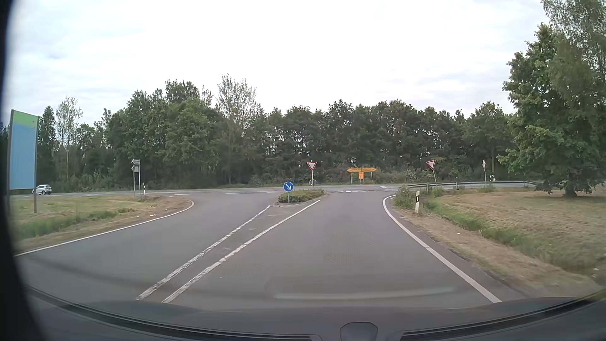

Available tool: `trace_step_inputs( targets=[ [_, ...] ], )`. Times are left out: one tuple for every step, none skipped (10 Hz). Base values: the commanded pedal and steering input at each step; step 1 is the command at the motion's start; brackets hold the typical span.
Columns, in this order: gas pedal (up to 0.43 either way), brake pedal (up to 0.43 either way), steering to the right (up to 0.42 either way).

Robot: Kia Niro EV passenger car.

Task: Follow the waypoints while adhering to traffic rules and regulations

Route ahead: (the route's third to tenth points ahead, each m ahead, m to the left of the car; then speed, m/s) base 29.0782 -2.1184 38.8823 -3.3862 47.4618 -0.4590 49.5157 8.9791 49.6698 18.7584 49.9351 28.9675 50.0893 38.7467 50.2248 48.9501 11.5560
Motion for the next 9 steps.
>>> trace_step_inputs(
  targets=[
    [0.000,0.049,0.008],
    [0.000,0.104,0.009],
    [0.000,0.140,0.011],
    [0.000,0.159,0.013],
    [0.000,0.189,0.016],
    [0.000,0.201,0.017],
    [0.000,0.207,0.019],
    [0.000,0.226,0.021],
    [0.000,0.250,0.023]
  ],
)
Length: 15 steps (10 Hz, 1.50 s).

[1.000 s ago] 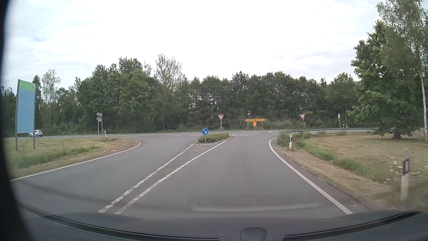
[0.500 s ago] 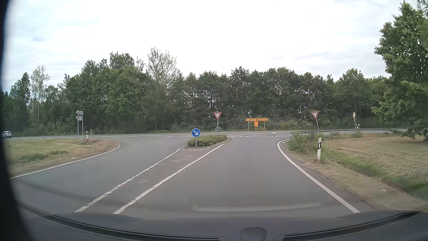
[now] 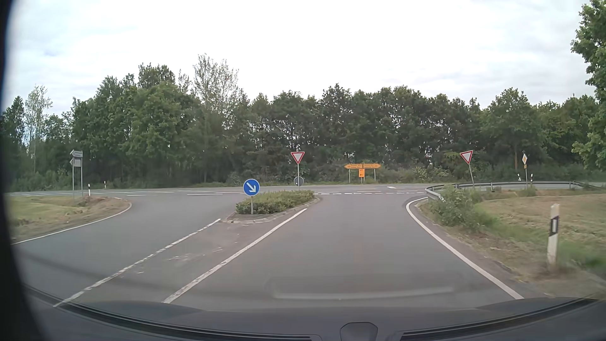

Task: Follow the waypoints while adhering to traffic rules and regulations

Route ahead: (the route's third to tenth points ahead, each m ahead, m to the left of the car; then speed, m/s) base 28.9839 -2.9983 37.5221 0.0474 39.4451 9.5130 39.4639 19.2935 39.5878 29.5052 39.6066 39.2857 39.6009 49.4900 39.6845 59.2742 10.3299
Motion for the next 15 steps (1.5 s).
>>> trace_step_inputs(
  targets=[
    [0.000,0.256,0.025],
    [0.000,0.262,0.026],
    [0.000,0.268,0.029],
    [0.000,0.280,0.033],
    [0.000,0.280,0.038],
    [0.000,0.287,0.041],
    [0.000,0.299,0.047],
    [0.000,0.299,0.049],
    [0.000,0.305,0.049],
    [0.000,0.305,0.049],
    [0.000,0.305,0.048],
    [0.000,0.311,0.048],
    [0.000,0.311,0.045],
    [0.000,0.311,0.039],
    [0.000,0.311,0.028]
  ],
)
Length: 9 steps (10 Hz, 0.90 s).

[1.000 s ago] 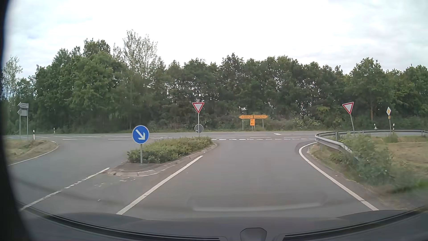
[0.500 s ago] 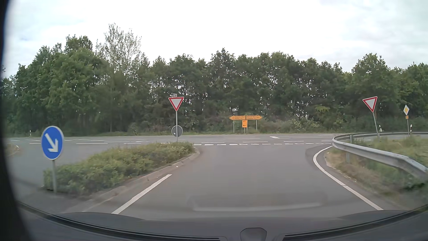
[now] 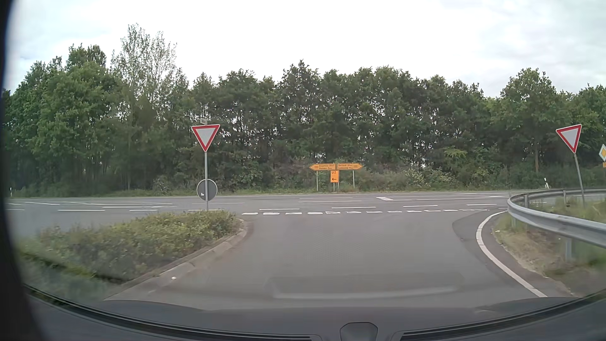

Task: Follow the waypoints while adhering to traffic rules and regulations

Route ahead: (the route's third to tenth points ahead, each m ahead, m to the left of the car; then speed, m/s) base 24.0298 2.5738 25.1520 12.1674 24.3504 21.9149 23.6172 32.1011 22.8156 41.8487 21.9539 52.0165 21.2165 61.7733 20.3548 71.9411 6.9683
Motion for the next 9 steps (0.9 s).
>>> trace_step_inputs(
  targets=[
    [0.000,0.317,0.018],
    [0.000,0.317,0.008],
    [0.000,0.317,0.002],
    [0.000,0.317,-0.001],
    [0.000,0.311,-0.004],
    [0.000,0.317,-0.006],
    [0.000,0.317,-0.010],
    [0.000,0.317,-0.015],
    [0.000,0.311,-0.018]
  ],
)
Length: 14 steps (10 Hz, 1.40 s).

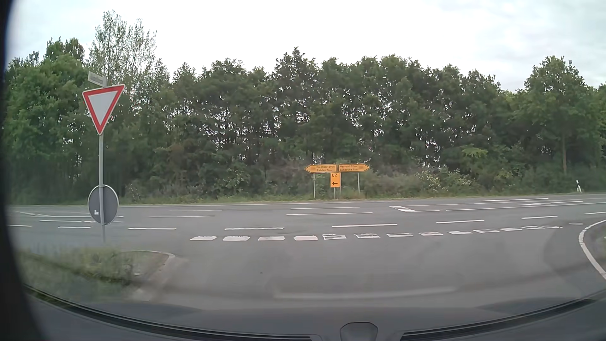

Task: Follow the waypoints while adhering to traffic rules and regulations

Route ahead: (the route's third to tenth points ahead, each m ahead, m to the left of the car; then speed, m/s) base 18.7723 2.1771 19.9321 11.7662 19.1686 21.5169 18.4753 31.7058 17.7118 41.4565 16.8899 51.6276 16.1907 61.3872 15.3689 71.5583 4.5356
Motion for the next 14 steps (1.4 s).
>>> trace_step_inputs(
  targets=[
    [0.000,0.299,-0.018],
    [0.000,0.268,-0.021],
    [0.000,0.250,-0.027],
    [0.000,0.226,-0.033],
    [0.000,0.207,-0.039],
    [0.000,0.195,-0.046],
    [0.000,0.195,-0.054],
    [0.000,0.189,-0.067],
    [0.000,0.183,-0.083],
    [0.000,0.165,-0.096],
    [0.000,0.159,-0.111],
    [0.000,0.159,-0.124],
    [0.000,0.165,-0.137],
    [0.000,0.165,-0.143]
  ],
)
